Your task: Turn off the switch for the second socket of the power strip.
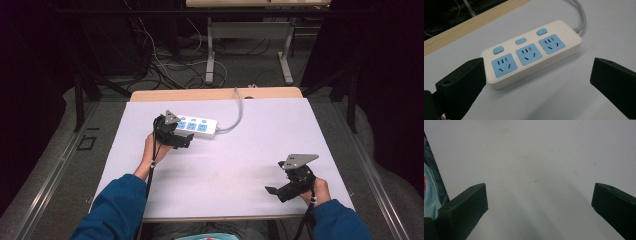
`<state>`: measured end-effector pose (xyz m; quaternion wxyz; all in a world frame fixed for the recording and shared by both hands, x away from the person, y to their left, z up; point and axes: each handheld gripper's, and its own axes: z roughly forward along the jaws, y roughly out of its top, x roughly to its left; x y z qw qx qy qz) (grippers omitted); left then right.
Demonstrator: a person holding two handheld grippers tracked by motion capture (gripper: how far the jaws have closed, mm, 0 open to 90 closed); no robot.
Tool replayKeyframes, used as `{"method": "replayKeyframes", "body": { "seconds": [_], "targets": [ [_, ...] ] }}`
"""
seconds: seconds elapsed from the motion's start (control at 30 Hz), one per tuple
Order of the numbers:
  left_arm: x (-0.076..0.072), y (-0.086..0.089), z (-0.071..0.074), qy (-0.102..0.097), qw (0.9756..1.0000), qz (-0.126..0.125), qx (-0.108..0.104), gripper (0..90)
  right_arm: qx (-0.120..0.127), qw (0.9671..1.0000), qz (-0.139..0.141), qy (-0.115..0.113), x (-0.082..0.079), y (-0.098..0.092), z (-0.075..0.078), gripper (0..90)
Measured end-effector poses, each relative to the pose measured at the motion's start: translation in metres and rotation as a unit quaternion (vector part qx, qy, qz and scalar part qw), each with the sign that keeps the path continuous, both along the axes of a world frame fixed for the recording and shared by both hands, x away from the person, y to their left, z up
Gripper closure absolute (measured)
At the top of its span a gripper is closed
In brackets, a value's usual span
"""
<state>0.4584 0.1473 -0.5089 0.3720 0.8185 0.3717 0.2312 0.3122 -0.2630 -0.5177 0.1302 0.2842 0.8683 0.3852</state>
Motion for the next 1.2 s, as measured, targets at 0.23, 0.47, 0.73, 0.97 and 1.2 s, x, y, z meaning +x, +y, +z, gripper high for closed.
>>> {"method": "replayKeyframes", "body": {
  "seconds": [0.23,0.47,0.73,0.97,1.2],
  "targets": [
    [0.008,-0.005,-0.003,-0.002,1.0,0.006,0.006,0.4,0.0,1.0,0.002,0.001,0.0,0.001,-0.001,0.0],
    [0.016,0.0,-0.003,0.007,0.9998,0.018,0.009,0.3,-0.004,1.0,0.005,-0.003,0.001,0.001,-0.001,0.0],
    [0.025,0.0,-0.005,0.006,0.9994,0.028,0.016,0.4,-0.007,1.0,0.006,0.002,0.001,0.002,-0.001,0.0],
    [0.034,-0.001,0.0,0.013,0.9989,0.038,0.024,0.4,-0.007,1.0,0.005,0.002,0.001,0.002,-0.001,0.1],
    [0.042,-0.005,0.003,0.014,0.9988,0.043,0.02,0.4,-0.01,0.9999,0.006,0.004,0.001,0.002,-0.001,0.1]
  ]
}}
